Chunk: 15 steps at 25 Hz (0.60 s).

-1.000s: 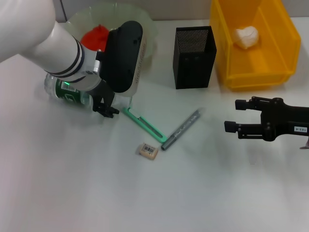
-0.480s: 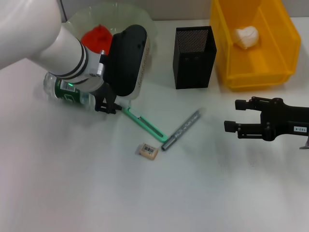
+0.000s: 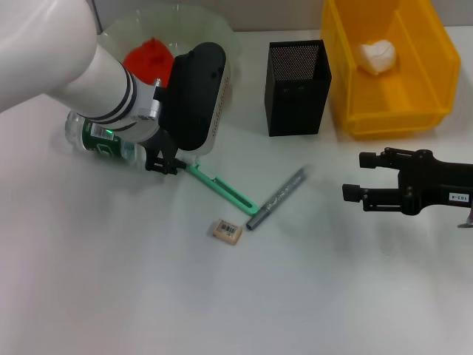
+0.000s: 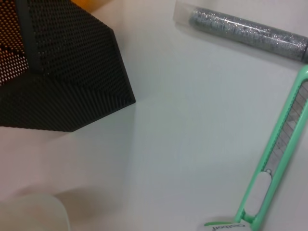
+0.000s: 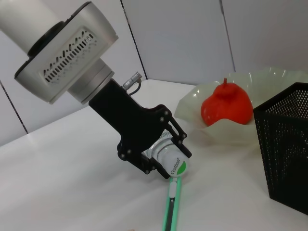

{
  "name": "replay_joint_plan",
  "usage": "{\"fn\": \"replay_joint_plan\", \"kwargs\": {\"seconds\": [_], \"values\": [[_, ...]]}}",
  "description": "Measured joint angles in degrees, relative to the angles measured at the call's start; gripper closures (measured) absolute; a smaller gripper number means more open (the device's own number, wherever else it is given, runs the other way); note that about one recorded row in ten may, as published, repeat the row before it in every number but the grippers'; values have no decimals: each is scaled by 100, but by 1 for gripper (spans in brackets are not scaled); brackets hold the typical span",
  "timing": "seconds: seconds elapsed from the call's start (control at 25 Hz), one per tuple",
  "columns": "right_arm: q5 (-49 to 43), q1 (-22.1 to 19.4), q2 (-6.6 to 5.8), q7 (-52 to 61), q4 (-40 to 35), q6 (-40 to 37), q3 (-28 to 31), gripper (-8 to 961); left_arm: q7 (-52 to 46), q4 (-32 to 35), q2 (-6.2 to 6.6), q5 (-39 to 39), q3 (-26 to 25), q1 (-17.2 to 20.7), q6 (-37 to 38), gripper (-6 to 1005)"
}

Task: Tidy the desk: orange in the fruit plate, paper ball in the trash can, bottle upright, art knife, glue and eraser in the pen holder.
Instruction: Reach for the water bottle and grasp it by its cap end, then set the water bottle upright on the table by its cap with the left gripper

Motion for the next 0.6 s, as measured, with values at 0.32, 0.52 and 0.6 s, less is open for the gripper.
{"fn": "replay_joint_plan", "kwargs": {"seconds": [0.32, 0.52, 0.6], "values": [[4, 0, 4, 0, 1, 0, 22, 126, -2, 60, 0, 1, -19, 15, 58, 535], [5, 0, 4, 0, 14, 0, 29, 125, -59, 215, 2, -62, -102, 79, 149, 550], [5, 0, 4, 0, 16, -1, 26, 125, -74, 314, 7, -93, -234, 119, 221, 549]]}}
